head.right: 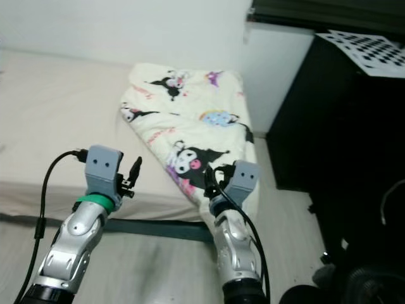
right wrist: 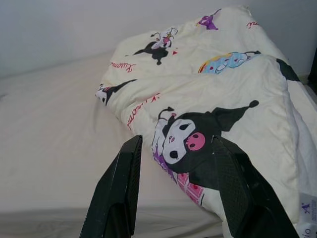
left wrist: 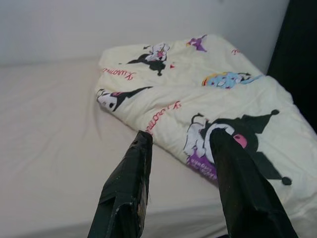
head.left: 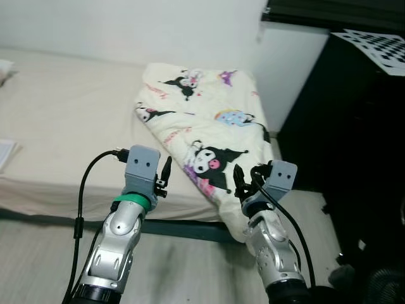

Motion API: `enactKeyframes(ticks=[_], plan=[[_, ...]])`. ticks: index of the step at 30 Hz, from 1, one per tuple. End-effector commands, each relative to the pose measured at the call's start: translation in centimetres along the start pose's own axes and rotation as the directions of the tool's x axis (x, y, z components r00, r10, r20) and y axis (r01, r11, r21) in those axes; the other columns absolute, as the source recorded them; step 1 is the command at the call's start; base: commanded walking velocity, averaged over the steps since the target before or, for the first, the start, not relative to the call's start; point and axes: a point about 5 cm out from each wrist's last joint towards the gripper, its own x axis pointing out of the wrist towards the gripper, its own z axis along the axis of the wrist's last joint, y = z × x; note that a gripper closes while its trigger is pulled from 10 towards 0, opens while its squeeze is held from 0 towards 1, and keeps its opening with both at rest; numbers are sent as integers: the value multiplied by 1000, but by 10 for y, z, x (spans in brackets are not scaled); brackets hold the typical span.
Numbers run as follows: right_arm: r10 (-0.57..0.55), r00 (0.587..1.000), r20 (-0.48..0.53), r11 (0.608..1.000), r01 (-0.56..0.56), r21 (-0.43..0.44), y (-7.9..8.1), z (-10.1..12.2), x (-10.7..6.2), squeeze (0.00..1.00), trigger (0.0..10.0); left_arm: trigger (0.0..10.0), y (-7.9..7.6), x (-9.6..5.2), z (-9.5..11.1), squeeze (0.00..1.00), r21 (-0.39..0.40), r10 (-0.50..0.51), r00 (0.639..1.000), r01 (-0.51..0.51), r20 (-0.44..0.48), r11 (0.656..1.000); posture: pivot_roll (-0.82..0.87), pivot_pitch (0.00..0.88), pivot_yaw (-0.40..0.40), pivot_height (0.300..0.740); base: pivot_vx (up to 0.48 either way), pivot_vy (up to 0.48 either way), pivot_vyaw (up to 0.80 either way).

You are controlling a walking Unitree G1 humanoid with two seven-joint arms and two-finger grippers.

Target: Clean up the room

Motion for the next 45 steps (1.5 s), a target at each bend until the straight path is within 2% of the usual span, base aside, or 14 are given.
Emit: enactKeyframes(ticks=[1,4,5,7,9,12,14,18,28,36,45], plan=[[-16,1000,-18,1000,16,-8,-6,-4,-2,0,10000,10000,-6,0,-8,0,5,-30,999,30,-44,1000,12,33,7,740,0,0,0],[-10,1000,-18,1000,10,-25,-6,-5,-2,0,10000,10000,-6,0,-12,0,18,-43,997,45,-69,999,12,35,3,740,0,0,0],[7,1000,-18,998,-9,-67,-5,-6,-3,0,10000,10000,-4,1,-22,0,41,-58,992,63,-115,997,12,40,-3,740,0,0,0],[7,1000,-18,998,-9,-67,-5,-6,-3,0,10000,10000,-4,1,-22,0,41,-58,992,63,-115,997,12,40,-3,740,0,0,0],[42,999,-22,985,-45,-167,-8,-7,-5,0,10000,10000,8,-2,-42,0,108,-53,982,73,-180,991,-8,63,-25,740,0,0,0],[43,999,-20,978,-46,-202,-13,-5,-5,0,10000,10000,14,-5,-46,0,111,-43,982,64,-184,992,-9,68,-32,740,0,0,0],[19,1000,-11,969,-21,-245,-22,0,-3,0,10000,10000,20,-9,-46,0,79,-29,986,42,-164,996,-12,70,-41,740,0,0,0],[-9,1000,5,962,10,-273,-28,5,-1,0,10000,10000,17,-13,-42,0,49,-38,991,45,-132,998,-17,76,-46,730,0,0,0],[-31,999,24,961,36,-275,-32,9,2,0,10000,10000,10,-24,-40,0,47,-77,992,82,-104,996,-37,93,-18,710,0,0,0],[-59,998,4,968,58,-245,-35,3,-1,0,10000,10000,20,-20,-29,0,87,-77,995,82,-62,993,-33,102,-9,685,0,0,0],[-59,998,-5,970,56,-238,-33,0,0,0,10000,10000,18,-22,-26,0,86,-80,995,84,-55,993,-23,114,-10,640,0,0,0]])
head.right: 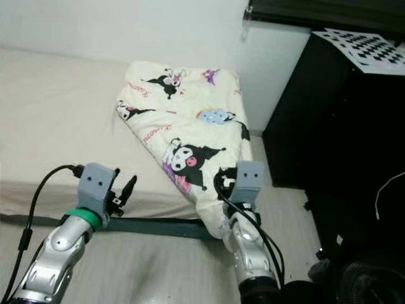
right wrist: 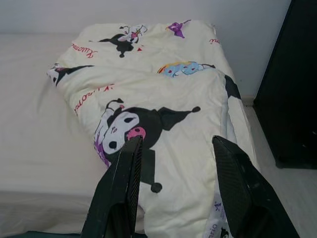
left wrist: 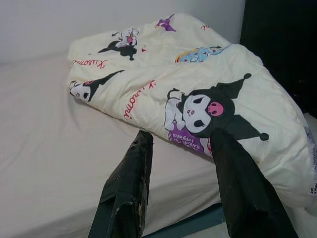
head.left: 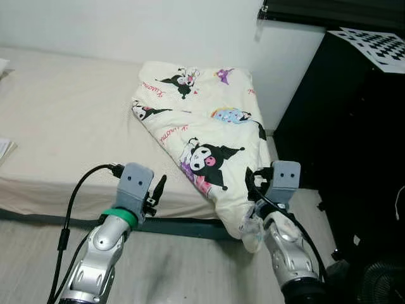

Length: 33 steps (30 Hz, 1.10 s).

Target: Clean up the room

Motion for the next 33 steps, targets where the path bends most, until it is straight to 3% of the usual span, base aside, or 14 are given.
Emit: enactKeyframes(ticks=[1,24,33], plan=[[-16,1000,-23,1000,16,9,-3,-6,-2,0,10000,10000,-3,-3,-5,0,-3,-11,1000,11,-24,1000,-23,114,-10,635,0,0,0],[-10,999,-30,1000,10,7,-1,-7,-1,0,10000,10000,-5,-1,3,0,-13,5,1000,-5,-4,1000,-8,152,-33,570,0,0,0],[-37,999,-25,999,38,10,-4,-1,7,0,10000,10000,-1,-6,7,0,-14,32,999,-31,4,999,7,179,-42,530,0,0,0]])
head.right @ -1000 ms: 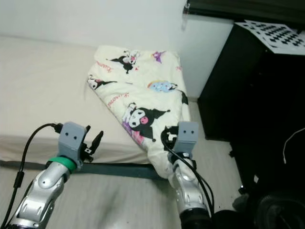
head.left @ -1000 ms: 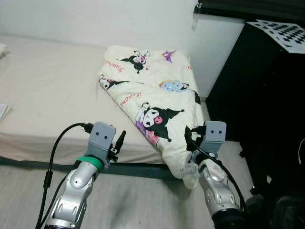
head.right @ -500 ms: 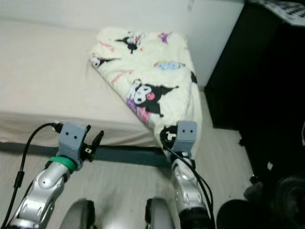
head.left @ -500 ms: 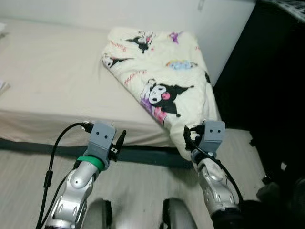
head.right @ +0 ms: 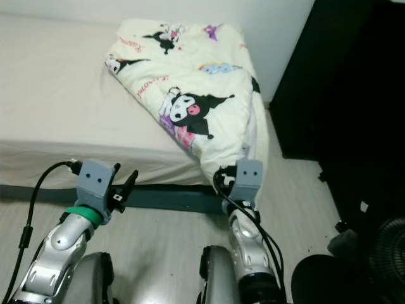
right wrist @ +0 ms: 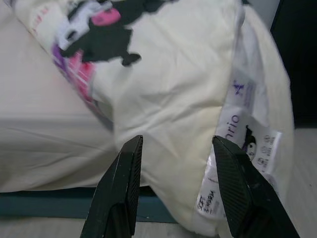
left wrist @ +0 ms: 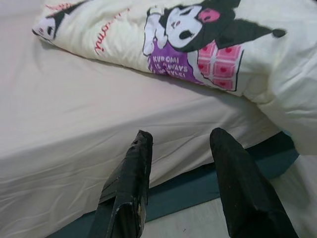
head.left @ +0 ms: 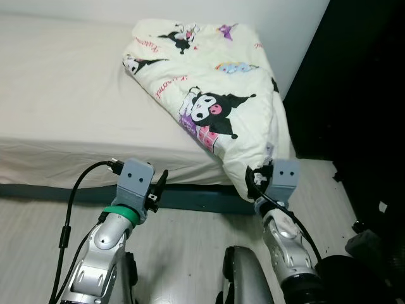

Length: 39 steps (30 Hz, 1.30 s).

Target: Clean up the room

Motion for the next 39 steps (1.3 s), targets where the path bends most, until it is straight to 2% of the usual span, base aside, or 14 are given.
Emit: enactKeyframes(ticks=[1,3,6,11,14,17,19,22,25,26,28,33,35,39], plan=[[-40,999,-32,999,40,10,-6,-6,0,0,10000,10000,2,-5,-4,0,-2,11,1000,-11,-23,1000,7,179,-42,525,0,0,0],[-44,998,-33,999,44,12,-7,-6,1,0,10000,10000,2,-5,-3,0,-2,13,1000,-13,-22,1000,7,179,-42,520,0,0,0],[-163,987,9,987,163,-6,-14,7,13,0,10000,10000,10,-7,0,0,19,24,999,-24,-22,1000,33,208,-28,515,0,0,0],[-225,972,69,973,228,-39,-13,19,20,0,10000,10000,14,-9,2,0,30,29,999,-29,-23,999,49,218,-20,515,0,0,0],[-246,943,224,946,284,-154,-1,50,33,0,10000,10000,19,-12,5,0,46,36,999,-35,-22,998,62,225,-15,515,0,0,0],[-243,934,263,928,302,-217,5,62,40,0,10000,10000,21,-13,6,0,52,37,999,-36,-22,998,66,230,-12,515,0,0,0],[-259,919,296,886,348,-306,12,77,53,0,10000,10000,23,-14,8,0,60,41,999,-39,-22,997,73,237,-9,515,0,0,0],[-325,917,234,814,397,-425,13,83,69,0,10000,10000,26,-16,11,0,68,48,999,-46,-24,997,95,255,-7,515,0,0,0],[-335,920,206,793,393,-465,12,81,71,0,10000,10000,26,-18,12,0,69,49,998,-47,-26,997,114,271,-8,515,0,0,0],[-349,923,161,768,381,-515,10,77,73,0,10000,10000,26,-22,14,0,69,52,998,-49,-31,996,136,287,-14,515,0,0,0],[-397,913,97,766,388,-512,1,70,72,0,10000,10000,26,-28,14,0,72,60,997,-57,-42,996,178,310,-24,515,0,0,0],[-481,876,29,757,432,-490,-15,62,68,0,10000,10000,28,-39,13,0,79,82,995,-77,-60,994,207,324,-33,515,0,0,0],[-577,817,3,718,509,-474,-35,58,64,0,10000,10000,33,-52,12,0,89,116,990,-108,-81,990,247,337,-46,515,0,0,0],[-618,786,-16,693,535,-482,-45,54,61,0,10000,10000,36,-61,12,0,95,138,986,-129,-96,987,262,335,-50,515,0,0,0]])
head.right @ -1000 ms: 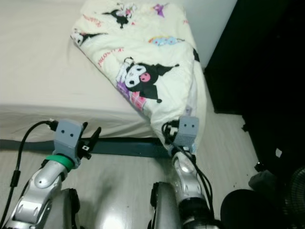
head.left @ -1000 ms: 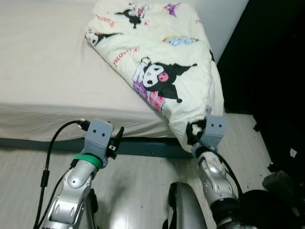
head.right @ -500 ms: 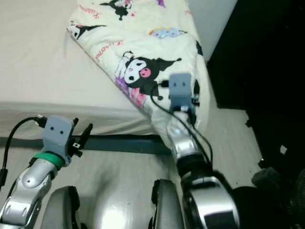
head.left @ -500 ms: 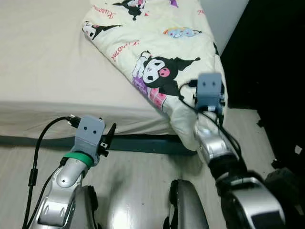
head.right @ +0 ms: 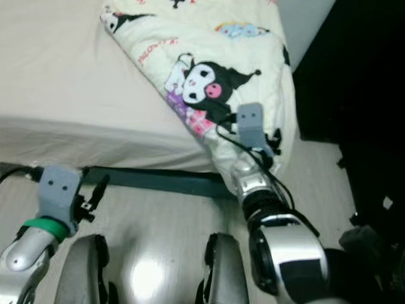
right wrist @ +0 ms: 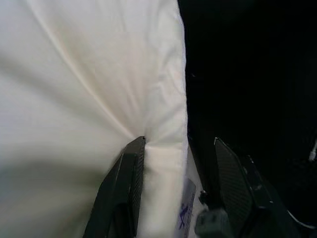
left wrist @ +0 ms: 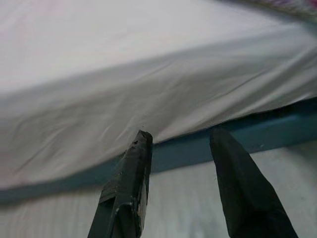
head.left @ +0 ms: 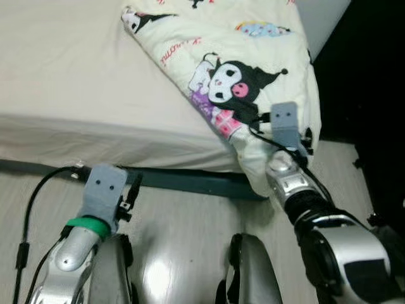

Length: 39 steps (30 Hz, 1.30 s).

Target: Clean up the room

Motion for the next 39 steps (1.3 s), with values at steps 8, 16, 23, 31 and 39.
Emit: enactKeyframes(ticks=[8,16,23,31,39], plan=[[562,826,-25,811,-545,212,59,-4,-35,0,10000,10000,2,0,2,0,0,13,1000,-13,-15,1000,238,296,-44,515,0,0,0],[908,383,171,322,-898,299,105,12,-87,0,10000,10000,0,13,7,0,-9,-6,1000,6,7,1000,201,256,-35,515,0,0,0],[939,16,343,-74,-966,248,109,14,-113,0,10000,10000,-4,22,10,0,-16,-17,1000,18,26,1000,171,223,-33,515,0,0,0],[821,-570,21,-569,-821,-42,80,-97,-190,0,10000,10000,-4,30,11,0,-24,-19,999,20,38,1000,132,203,-29,515,0,0,0],[842,-536,-61,-538,-827,-161,61,-120,-196,0,10000,10000,-4,35,10,0,-26,-21,999,22,42,999,115,196,-29,515,0,0,0]])
